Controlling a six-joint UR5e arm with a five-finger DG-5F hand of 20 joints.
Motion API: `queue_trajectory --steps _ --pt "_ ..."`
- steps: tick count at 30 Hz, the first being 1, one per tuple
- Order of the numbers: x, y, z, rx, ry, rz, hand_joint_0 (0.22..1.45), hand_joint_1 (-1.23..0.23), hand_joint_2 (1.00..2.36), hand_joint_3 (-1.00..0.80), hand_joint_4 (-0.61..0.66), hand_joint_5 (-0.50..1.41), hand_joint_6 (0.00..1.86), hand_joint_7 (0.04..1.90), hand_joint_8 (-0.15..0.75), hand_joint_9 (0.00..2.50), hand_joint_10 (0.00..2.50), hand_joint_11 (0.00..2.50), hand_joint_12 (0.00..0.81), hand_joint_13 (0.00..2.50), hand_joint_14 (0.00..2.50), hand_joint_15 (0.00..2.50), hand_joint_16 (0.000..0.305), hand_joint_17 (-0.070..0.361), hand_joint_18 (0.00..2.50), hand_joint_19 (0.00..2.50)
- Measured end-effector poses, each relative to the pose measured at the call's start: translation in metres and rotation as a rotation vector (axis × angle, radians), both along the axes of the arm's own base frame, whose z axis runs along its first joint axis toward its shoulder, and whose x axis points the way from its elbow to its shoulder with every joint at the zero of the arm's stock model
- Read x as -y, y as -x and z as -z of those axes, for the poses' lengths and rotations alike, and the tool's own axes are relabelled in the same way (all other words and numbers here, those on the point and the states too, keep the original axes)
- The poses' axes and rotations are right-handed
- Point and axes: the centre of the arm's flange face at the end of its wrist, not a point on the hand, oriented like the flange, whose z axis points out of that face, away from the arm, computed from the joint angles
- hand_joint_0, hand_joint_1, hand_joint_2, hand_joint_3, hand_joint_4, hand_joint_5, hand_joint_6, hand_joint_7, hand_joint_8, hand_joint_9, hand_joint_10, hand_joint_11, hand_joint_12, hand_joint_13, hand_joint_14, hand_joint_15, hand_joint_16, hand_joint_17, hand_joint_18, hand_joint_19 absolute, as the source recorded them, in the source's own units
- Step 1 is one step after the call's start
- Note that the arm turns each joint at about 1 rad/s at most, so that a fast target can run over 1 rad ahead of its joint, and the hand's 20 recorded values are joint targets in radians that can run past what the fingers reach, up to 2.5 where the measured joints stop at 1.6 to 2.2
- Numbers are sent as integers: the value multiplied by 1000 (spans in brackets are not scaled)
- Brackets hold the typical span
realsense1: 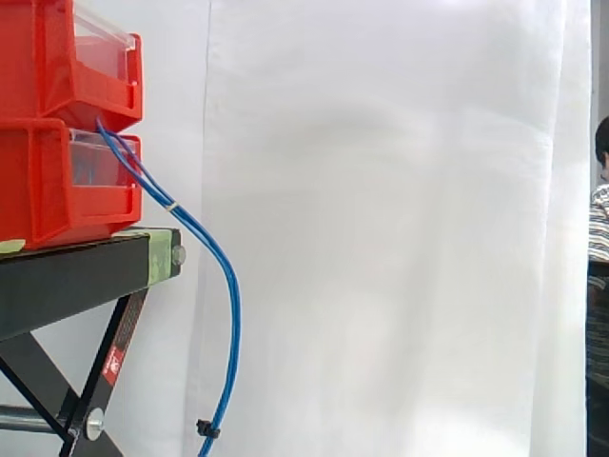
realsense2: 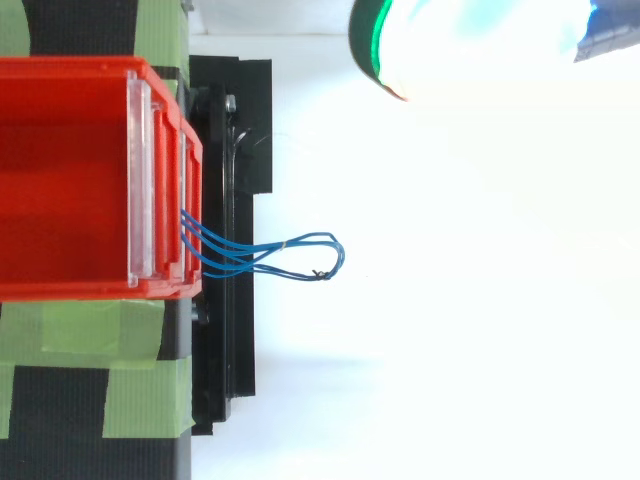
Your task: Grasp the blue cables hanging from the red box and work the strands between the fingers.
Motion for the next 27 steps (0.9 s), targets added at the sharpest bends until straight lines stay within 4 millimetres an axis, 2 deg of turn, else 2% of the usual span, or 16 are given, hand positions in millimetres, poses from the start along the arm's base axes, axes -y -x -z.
queue_trajectory --steps 27 --pt "-4 7 8 -78 3 -9 666 -211 1000 -1000 109 -500 5 682 262 0 2 129 341 0 5 231 65 146 0 276"
